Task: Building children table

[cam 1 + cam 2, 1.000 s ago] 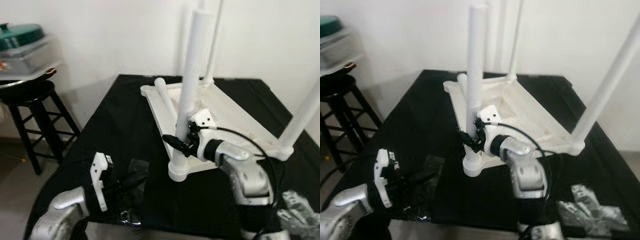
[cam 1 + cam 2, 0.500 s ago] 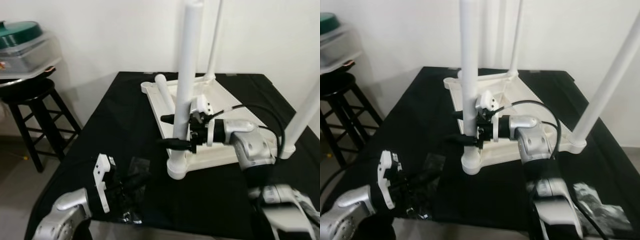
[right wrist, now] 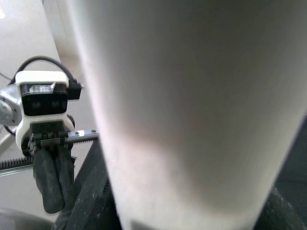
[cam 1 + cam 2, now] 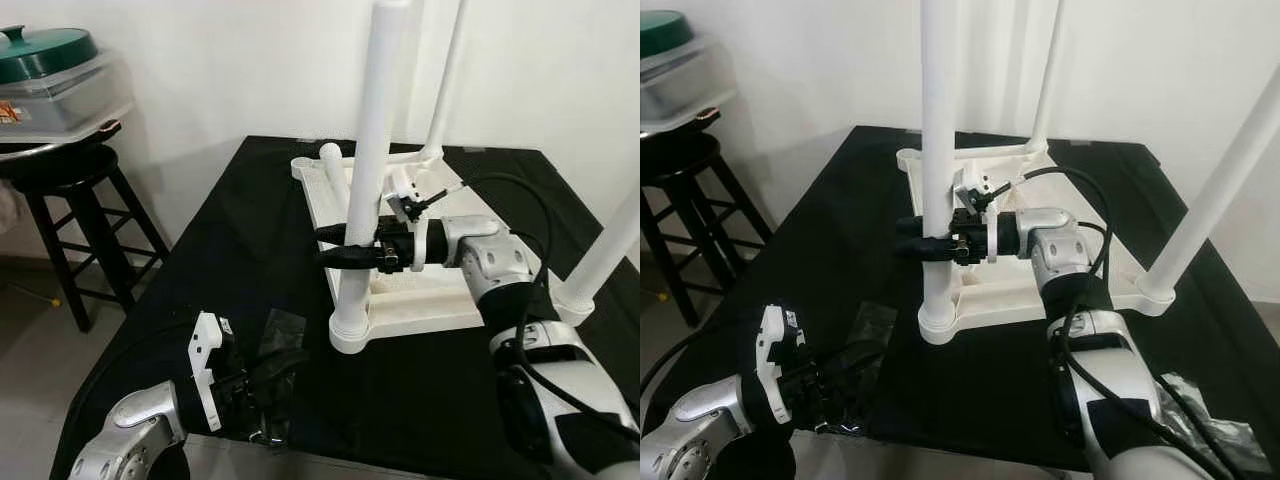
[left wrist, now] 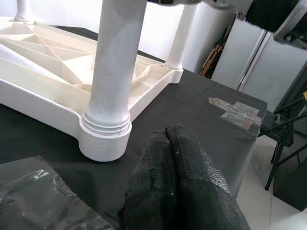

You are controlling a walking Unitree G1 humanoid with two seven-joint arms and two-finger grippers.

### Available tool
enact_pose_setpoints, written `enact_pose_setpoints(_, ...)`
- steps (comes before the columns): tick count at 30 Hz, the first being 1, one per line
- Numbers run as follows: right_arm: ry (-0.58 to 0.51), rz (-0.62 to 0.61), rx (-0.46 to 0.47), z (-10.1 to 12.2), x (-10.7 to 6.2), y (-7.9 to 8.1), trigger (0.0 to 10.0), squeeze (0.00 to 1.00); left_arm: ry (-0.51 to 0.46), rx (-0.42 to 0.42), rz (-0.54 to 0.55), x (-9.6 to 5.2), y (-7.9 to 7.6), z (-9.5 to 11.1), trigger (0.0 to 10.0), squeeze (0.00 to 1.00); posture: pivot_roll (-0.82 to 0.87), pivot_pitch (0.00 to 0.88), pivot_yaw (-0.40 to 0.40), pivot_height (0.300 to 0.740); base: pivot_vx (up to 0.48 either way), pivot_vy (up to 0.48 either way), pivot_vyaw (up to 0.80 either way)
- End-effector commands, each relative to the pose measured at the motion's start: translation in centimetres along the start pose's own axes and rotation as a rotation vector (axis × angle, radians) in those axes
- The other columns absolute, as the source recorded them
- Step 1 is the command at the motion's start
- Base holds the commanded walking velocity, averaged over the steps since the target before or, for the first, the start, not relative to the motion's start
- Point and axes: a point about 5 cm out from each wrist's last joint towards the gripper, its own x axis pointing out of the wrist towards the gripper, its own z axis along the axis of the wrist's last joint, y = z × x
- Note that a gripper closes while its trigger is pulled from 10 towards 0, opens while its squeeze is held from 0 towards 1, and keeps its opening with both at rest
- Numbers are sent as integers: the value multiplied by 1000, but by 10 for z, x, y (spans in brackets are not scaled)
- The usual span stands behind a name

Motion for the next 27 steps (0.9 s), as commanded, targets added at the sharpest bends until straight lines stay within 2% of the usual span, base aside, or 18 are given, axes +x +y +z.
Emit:
enact_pose_setpoints(1, 94, -98, 39, -32, 4, 9, 0, 0, 1, -5, -5, 0, -2, 0, 10000, 0, -13, 0, -62, 740, 0, 0, 0)
enact_pose_setpoints(2, 114, -164, 37, -40, 5, 12, 0, 0, -1, -5, -5, 0, -1, 1, 10000, 0, -16, 0, -65, 740, 0, 0, 0)
enact_pose_setpoints(3, 114, -164, 37, -40, 5, 12, 0, 0, -1, -5, -5, 0, -1, 1, 10000, 0, -16, 0, -65, 740, 0, 0, 0)
enact_pose_setpoints(4, 127, -486, 106, -59, 20, 18, 0, 0, -2, -5, -5, -2, 0, 2, 10000, 0, -25, 0, -62, 740, 0, 0, 0)
enact_pose_setpoints(5, 127, -486, 106, -59, 20, 18, 0, 0, -2, -5, -5, -2, 0, 2, 10000, 0, -25, 0, -62, 740, 0, 0, 0)
enact_pose_setpoints(6, 156, -651, 168, -78, 34, 43, 0, 0, 0, -5, -6, -3, 1, 3, 10000, 0, -38, 0, -39, 740, 0, 0, 0)
enact_pose_setpoints(7, 156, -651, 168, -78, 34, 43, 0, 0, 0, -5, -6, -3, 1, 3, 10000, 0, -38, 0, -39, 740, 0, 0, 0)
enact_pose_setpoints(8, 171, -762, 214, -88, 39, 61, 0, 0, 3, -5, -6, -4, 3, 3, 10000, 0, -48, 0, -37, 740, 0, 0, 0)
enact_pose_setpoints(9, 178, -819, 148, -84, 39, 68, 0, 0, 5, -4, -7, -5, 5, 3, 10000, 0, -73, 0, -35, 740, 0, 0, 0)
enact_pose_setpoints(12, 154, -816, 177, -79, 37, 65, 0, 0, 3, -5, -7, -4, 6, 3, 10000, 0, -97, 0, -25, 740, 0, 0, 0)
enact_pose_setpoints(13, 159, -802, 143, -76, 35, 58, 0, 0, 0, -9, -8, -3, 6, 2, 10000, 0, -92, 0, -28, 740, 0, 0, 0)
enact_pose_setpoints(18, 181, -753, 130, -74, 34, 50, 0, 0, 2, 1, 1, 0, 5, 2, 10000, 0, -83, 0, -57, 740, 0, 0, 0)
enact_pose_setpoints(19, 183, -743, 114, -70, 35, 47, 4000, 0, -10, 4, 21, 0, 5, 2, 10000, 0, -83, 0, -56, 740, 0, 0, 0)
enact_pose_setpoints(20, 180, -731, 94, -64, 35, 44, 10000, 0, -20, 5, 35, 0, 5, 3, 10000, 0, -83, 0, -56, 740, 0, 0, 0)
enact_pose_setpoints(22, 155, -684, 97, -59, 36, 42, 10000, 0, -23, 5, 40, 0, 5, 3, 10000, 0, -83, 0, -56, 740, 0, 0, 0)
enact_pose_setpoints(23, 126, -616, 121, -51, 37, 44, 10000, 1000, -19, 3, 33, 0, 5, 3, 10000, 0, -74, 0, -57, 740, 0, 0, 0)
enact_pose_setpoints(26, 126, -616, 121, -51, 37, 44, 10000, 1000, -19, 3, 33, 0, 5, 3, 10000, 0, -74, 0, -57, 740, 0, 0, 0)
enact_pose_setpoints(27, 85, -520, 118, -40, 37, 44, 10000, 1000, -14, 1, 24, 0, 5, 2, 10000, 0, -65, 0, -52, 740, 0, 0, 0)
